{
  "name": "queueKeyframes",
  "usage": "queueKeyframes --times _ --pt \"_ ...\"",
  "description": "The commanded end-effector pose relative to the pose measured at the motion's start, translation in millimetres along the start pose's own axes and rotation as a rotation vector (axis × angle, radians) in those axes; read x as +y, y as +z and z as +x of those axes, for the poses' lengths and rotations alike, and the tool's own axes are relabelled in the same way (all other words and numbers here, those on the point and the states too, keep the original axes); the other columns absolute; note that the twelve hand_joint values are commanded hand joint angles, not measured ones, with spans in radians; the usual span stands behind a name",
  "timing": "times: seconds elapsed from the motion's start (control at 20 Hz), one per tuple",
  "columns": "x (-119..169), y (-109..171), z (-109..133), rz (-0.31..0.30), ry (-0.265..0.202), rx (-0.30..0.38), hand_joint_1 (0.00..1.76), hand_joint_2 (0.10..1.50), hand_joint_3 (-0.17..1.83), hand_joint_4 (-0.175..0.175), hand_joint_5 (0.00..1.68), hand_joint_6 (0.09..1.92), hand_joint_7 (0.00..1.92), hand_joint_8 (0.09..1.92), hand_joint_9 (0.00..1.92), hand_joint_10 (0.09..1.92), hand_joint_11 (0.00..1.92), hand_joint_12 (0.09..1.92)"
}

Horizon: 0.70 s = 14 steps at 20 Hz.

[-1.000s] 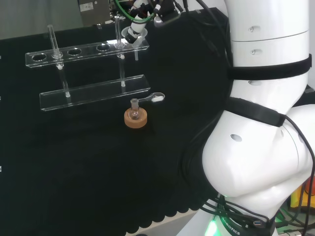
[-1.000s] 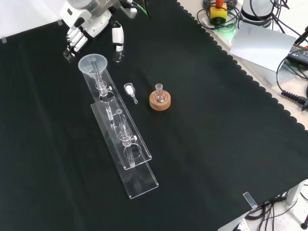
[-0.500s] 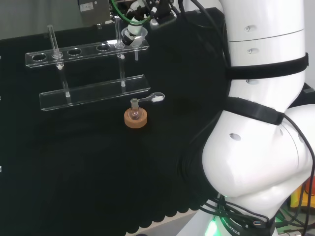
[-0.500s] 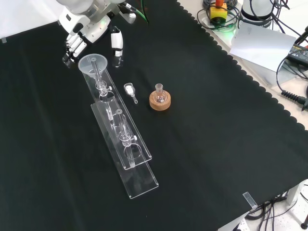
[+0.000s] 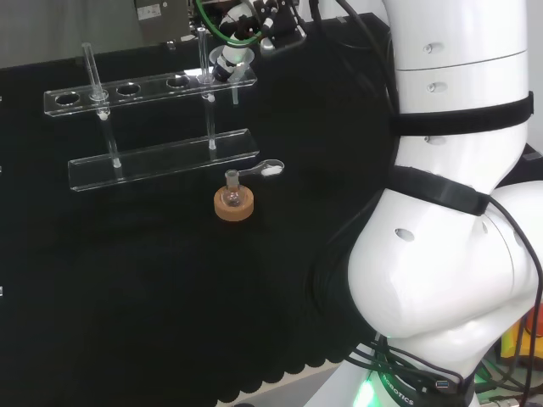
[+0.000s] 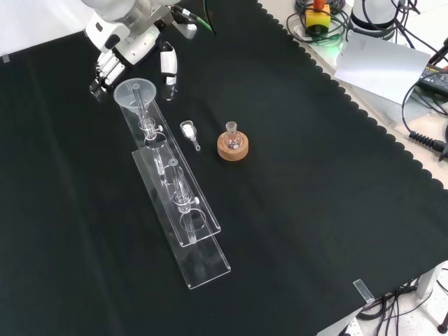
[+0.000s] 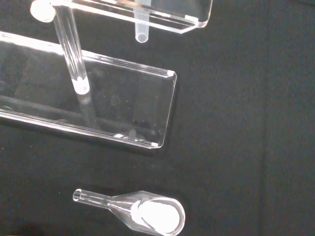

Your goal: Pick up the funnel from the transparent funnel stand.

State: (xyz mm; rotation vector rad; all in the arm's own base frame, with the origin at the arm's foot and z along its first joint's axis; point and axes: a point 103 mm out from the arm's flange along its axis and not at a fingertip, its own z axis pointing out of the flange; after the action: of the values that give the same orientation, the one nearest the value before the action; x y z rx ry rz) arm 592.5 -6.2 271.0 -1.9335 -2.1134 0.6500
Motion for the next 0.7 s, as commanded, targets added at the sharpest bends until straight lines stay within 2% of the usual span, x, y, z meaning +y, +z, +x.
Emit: queueKeyframes --times 0.05,0.45,0.7 --pt "2.5 1.5 1.6 0.011 0.001 0.0 0.52 0.78 0.11 -0.022 0.0 0.09 0.0 0.11 0.02 0.89 0.27 1.48" --pt "7.1 3.7 2.4 0.037 -0.02 0.015 0.52 0.78 0.11 -0.021 0.0 0.09 0.0 0.09 0.0 0.89 0.25 1.48" --pt "8.8 5.7 3.1 0.038 -0.024 -0.003 0.52 0.78 0.1 -0.021 0.0 0.09 0.0 0.09 0.03 0.9 0.25 1.48"
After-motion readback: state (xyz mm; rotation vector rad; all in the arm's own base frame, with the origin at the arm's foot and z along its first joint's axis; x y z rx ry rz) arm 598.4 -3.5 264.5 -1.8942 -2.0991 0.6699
